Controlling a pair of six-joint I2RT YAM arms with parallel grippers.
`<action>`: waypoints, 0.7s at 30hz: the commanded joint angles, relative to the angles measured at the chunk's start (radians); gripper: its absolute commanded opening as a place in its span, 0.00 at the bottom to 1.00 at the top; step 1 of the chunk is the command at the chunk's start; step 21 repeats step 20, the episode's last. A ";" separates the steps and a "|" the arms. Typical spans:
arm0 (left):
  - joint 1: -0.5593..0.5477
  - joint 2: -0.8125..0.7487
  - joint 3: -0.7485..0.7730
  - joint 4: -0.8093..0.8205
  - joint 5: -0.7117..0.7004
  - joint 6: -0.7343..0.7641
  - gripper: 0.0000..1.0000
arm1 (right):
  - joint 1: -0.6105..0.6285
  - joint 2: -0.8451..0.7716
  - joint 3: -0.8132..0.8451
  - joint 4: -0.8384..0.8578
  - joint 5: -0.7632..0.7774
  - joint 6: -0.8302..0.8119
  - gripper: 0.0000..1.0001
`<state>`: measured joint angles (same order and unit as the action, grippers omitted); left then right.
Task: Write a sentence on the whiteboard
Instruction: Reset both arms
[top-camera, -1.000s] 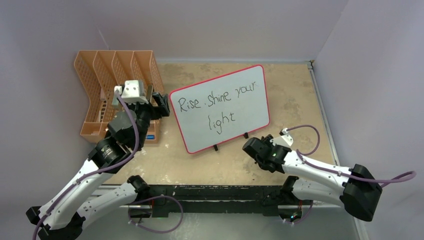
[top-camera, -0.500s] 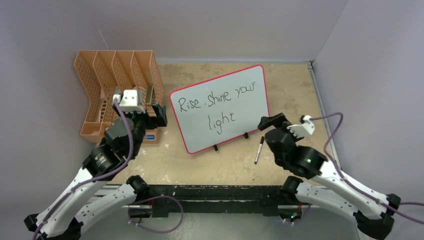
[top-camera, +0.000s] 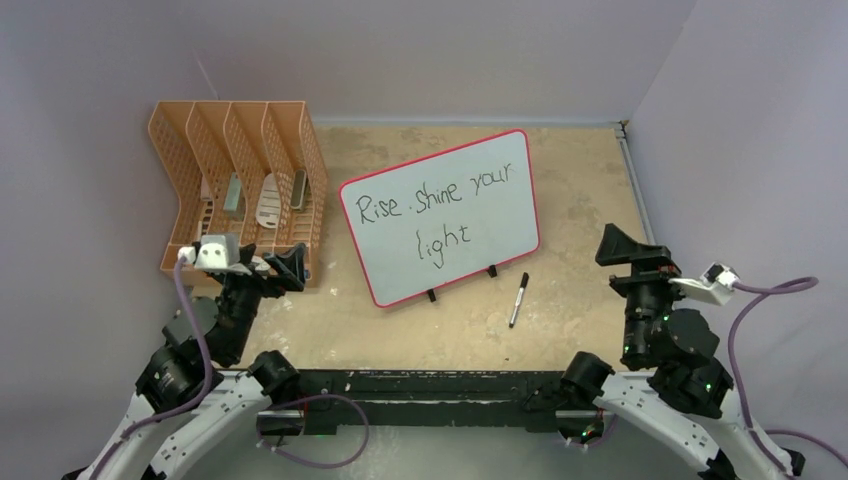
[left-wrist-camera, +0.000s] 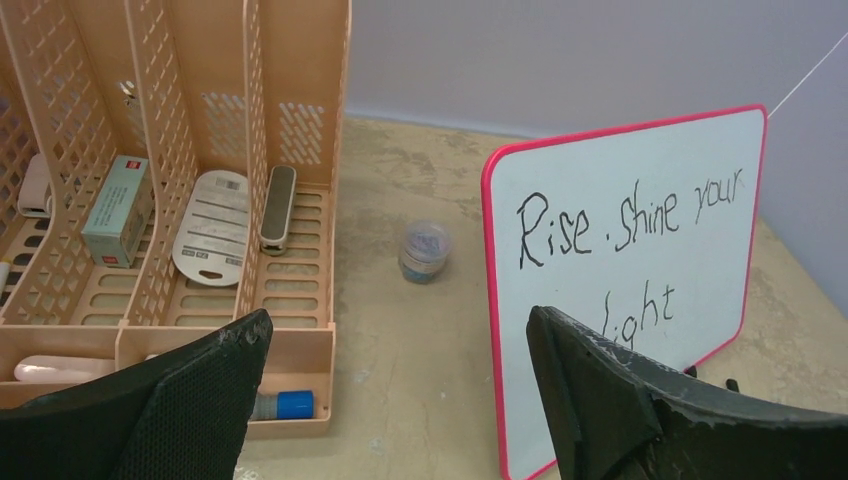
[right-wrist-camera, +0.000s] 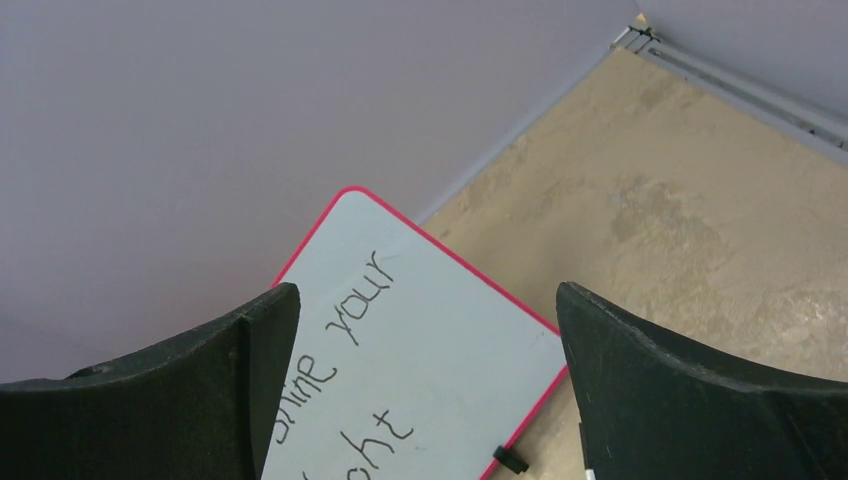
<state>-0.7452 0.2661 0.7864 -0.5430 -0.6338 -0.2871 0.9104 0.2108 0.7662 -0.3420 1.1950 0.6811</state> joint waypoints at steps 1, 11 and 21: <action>0.007 -0.074 -0.034 0.049 -0.005 0.007 0.96 | 0.007 -0.051 -0.039 0.142 0.022 -0.169 0.99; 0.007 -0.103 -0.052 0.063 -0.012 0.011 0.97 | 0.007 -0.023 -0.038 0.143 0.025 -0.171 0.99; 0.007 -0.109 -0.055 0.066 -0.017 0.005 0.98 | 0.007 -0.043 -0.042 0.144 0.025 -0.170 0.99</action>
